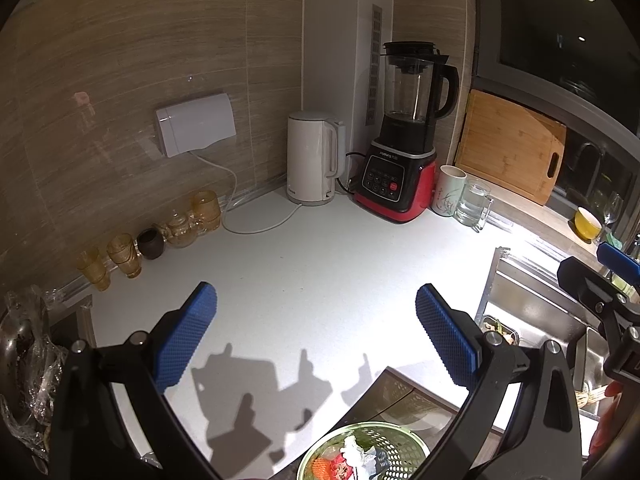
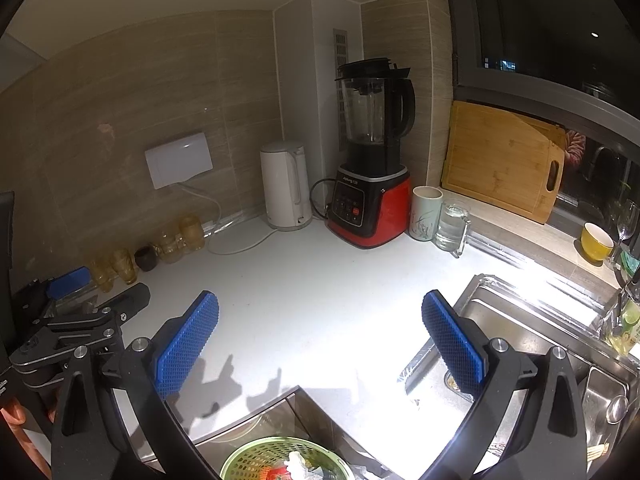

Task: Collect trash

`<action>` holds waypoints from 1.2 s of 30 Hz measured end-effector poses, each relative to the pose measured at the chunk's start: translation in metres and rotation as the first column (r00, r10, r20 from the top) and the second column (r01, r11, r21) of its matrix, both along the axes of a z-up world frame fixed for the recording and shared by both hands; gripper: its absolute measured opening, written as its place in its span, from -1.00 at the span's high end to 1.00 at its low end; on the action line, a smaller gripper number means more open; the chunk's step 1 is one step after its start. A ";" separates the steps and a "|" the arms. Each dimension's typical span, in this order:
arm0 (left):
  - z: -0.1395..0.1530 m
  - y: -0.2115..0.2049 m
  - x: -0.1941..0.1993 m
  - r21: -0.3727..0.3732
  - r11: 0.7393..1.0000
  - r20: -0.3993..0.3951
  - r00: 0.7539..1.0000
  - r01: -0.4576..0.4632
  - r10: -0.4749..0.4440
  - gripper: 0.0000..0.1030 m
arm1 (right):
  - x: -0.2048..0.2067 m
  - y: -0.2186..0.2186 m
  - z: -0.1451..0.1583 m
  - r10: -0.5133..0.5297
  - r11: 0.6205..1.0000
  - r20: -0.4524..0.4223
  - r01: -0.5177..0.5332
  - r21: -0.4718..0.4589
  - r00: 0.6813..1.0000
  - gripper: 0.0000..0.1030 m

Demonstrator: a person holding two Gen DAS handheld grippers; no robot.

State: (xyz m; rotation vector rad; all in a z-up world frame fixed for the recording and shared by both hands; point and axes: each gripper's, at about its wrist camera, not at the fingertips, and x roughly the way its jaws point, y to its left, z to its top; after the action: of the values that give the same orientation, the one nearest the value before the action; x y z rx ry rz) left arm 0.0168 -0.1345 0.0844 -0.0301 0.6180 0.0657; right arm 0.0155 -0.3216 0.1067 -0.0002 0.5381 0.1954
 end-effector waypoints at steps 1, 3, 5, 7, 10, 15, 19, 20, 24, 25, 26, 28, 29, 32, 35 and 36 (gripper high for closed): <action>0.000 0.000 0.000 -0.001 1.000 0.000 1.000 0.001 -0.001 -0.85 | 0.000 0.000 0.000 0.000 1.000 0.000 0.000 0.000 1.000 -0.96; 0.000 0.000 0.000 0.000 1.000 0.000 1.000 0.003 -0.003 -0.85 | 0.001 0.000 0.000 -0.002 1.000 -0.001 0.002 0.000 1.000 -0.96; 0.000 0.000 0.000 0.000 1.000 0.000 1.000 0.002 -0.002 -0.85 | 0.001 0.000 0.001 -0.005 1.000 -0.003 0.005 0.001 1.000 -0.96; -0.001 0.000 0.000 -0.002 1.000 -0.001 1.000 0.006 -0.006 -0.85 | 0.001 0.000 0.001 -0.006 1.000 -0.004 0.006 0.002 1.000 -0.96; -0.001 0.001 0.001 -0.003 1.000 -0.003 1.000 0.012 -0.012 -0.85 | 0.001 0.000 0.001 -0.006 1.000 -0.004 0.006 0.001 1.000 -0.96; -0.003 0.003 0.001 -0.005 1.000 -0.004 1.000 0.017 -0.017 -0.85 | 0.001 0.001 0.001 -0.010 1.000 -0.006 0.010 0.000 1.000 -0.96; -0.002 0.003 0.001 -0.003 1.000 -0.004 1.000 0.019 -0.019 -0.85 | 0.000 0.001 0.000 -0.009 1.000 -0.004 0.009 0.001 1.000 -0.96; -0.002 0.003 0.001 -0.003 1.000 -0.003 1.000 0.017 -0.017 -0.85 | 0.000 0.002 0.001 -0.010 1.000 -0.005 0.010 0.001 1.000 -0.96; -0.003 0.005 0.002 -0.003 1.000 -0.005 1.000 0.023 -0.023 -0.85 | 0.000 0.003 0.000 -0.011 1.000 -0.005 0.011 0.002 1.000 -0.96; -0.003 0.005 0.002 -0.003 1.000 -0.005 1.000 0.023 -0.023 -0.85 | 0.000 0.003 0.000 -0.011 1.000 -0.005 0.011 0.001 1.000 -0.96; -0.003 0.004 0.002 -0.003 1.000 -0.005 1.000 0.020 -0.020 -0.85 | 0.000 0.002 0.000 -0.010 1.000 -0.005 0.010 0.001 1.000 -0.96; -0.003 0.005 0.003 -0.003 1.000 -0.006 1.000 0.022 -0.022 -0.85 | 0.000 0.002 0.000 -0.010 1.000 -0.005 0.010 0.003 1.000 -0.96; -0.003 0.005 0.003 -0.002 1.000 -0.005 1.000 0.021 -0.021 -0.85 | 0.000 0.002 0.000 -0.010 1.000 -0.005 0.010 0.002 1.000 -0.96; -0.004 0.006 0.004 -0.002 1.000 -0.005 1.000 0.022 -0.022 -0.85 | 0.001 0.002 0.000 -0.010 1.000 -0.005 0.010 0.002 1.000 -0.96; -0.004 0.008 0.005 -0.004 1.000 -0.005 1.000 0.024 -0.024 -0.85 | 0.001 0.002 0.000 -0.011 1.000 -0.006 0.011 0.002 1.000 -0.96; -0.004 0.007 0.005 -0.004 1.000 -0.005 1.000 0.024 -0.024 -0.85 | 0.002 0.003 -0.001 -0.012 1.000 -0.007 0.012 0.002 1.000 -0.96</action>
State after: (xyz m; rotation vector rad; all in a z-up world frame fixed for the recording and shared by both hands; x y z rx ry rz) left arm 0.0219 -0.1271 0.0802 -0.0263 0.6236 0.0411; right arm 0.0172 -0.3190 0.1061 0.0057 0.5443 0.1848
